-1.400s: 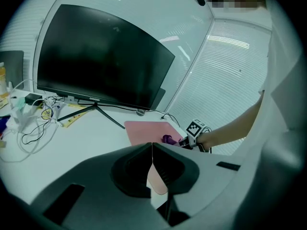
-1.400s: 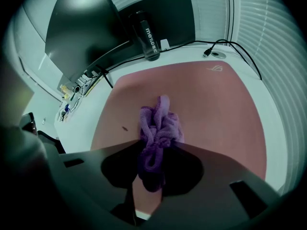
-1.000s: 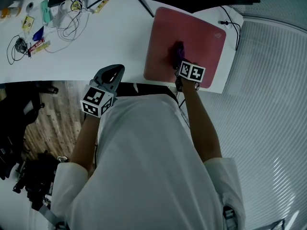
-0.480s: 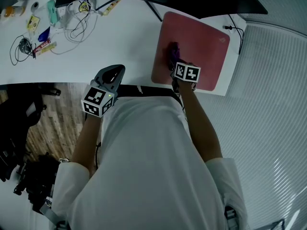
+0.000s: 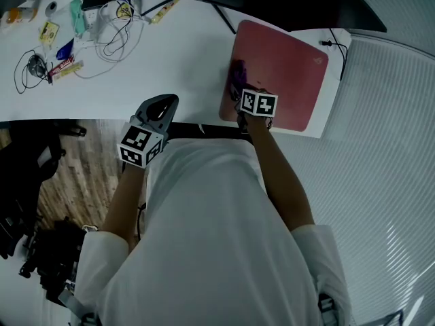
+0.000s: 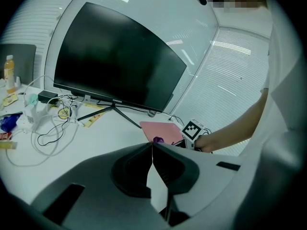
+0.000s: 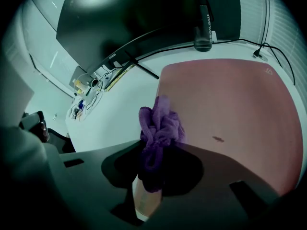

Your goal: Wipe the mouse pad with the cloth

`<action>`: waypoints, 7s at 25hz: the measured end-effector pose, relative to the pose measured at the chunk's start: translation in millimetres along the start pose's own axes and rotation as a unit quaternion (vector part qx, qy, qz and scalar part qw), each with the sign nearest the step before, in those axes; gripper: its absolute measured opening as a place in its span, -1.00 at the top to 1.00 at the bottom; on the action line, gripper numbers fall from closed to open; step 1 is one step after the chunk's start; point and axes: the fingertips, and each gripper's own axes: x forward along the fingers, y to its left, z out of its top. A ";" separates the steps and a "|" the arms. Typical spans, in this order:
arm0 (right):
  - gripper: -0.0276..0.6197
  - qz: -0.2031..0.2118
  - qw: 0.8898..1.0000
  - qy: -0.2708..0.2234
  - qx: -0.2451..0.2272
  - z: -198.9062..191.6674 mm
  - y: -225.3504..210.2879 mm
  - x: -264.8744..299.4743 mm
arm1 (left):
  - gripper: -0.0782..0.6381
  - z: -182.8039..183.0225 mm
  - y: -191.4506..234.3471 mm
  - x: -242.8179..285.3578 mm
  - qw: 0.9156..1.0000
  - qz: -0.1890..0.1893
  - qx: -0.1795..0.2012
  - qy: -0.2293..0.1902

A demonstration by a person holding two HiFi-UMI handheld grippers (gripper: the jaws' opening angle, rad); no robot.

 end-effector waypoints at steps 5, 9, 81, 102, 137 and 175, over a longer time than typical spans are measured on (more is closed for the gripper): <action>0.57 0.037 0.999 0.010 -0.011 5.5 27.2 10.8 | 0.73 -3.9 7.8 1.5 1.000 -0.004 0.002 0.008; 0.57 0.068 0.998 0.006 -0.018 15.8 41.7 4.3 | 0.73 2.4 10.2 5.0 1.000 -0.007 0.010 0.011; 0.57 -0.065 0.991 -0.097 0.071 33.7 -387.5 -148.3 | 0.73 19.8 -230.9 185.9 0.994 -0.031 0.082 0.066; 0.57 -0.171 0.980 -0.092 -0.047 126.7 -393.0 -138.4 | 0.73 17.6 -192.6 202.3 0.998 -0.015 0.027 0.063; 0.57 -0.132 0.970 -0.066 -0.194 148.9 -195.4 -31.0 | 0.73 -6.5 -74.3 90.8 0.998 0.030 -0.034 0.037; 0.56 -0.014 0.952 -0.012 -0.305 80.3 5.9 -7.1 | 0.73 -10.9 -2.9 10.5 1.000 -0.005 0.006 0.016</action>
